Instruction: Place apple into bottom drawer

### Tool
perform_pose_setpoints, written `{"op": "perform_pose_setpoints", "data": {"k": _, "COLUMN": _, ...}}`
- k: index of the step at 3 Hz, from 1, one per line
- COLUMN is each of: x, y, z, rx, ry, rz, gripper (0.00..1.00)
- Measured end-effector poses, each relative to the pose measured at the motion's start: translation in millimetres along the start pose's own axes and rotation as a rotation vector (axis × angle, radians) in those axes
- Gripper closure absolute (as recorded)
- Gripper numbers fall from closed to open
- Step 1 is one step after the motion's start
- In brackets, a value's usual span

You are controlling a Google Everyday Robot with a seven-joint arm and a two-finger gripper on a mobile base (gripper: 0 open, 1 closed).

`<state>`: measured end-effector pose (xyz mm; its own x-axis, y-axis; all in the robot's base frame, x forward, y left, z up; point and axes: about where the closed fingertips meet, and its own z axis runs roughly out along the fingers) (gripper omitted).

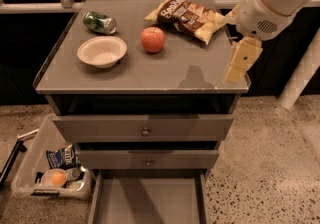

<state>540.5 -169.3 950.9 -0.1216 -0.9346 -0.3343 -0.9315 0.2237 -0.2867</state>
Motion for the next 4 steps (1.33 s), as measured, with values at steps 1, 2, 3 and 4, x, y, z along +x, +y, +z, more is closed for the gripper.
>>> {"op": "perform_pose_setpoints", "data": {"k": 1, "x": -27, "y": -31, "z": 27, "rx": 0.003, "ry": -0.066, "rz": -0.022, "gripper": 0.0}}
{"op": "perform_pose_setpoints", "data": {"k": 2, "x": -58, "y": -64, "z": 48, "rx": 0.009, "ry": -0.14, "rz": -0.072, "gripper": 0.0}}
{"op": "perform_pose_setpoints", "data": {"k": 3, "x": -79, "y": -95, "z": 64, "rx": 0.004, "ry": -0.208, "rz": -0.096, "gripper": 0.0}}
{"op": "perform_pose_setpoints", "data": {"k": 4, "x": -96, "y": -121, "z": 79, "rx": -0.004, "ry": -0.264, "rz": -0.095, "gripper": 0.0}}
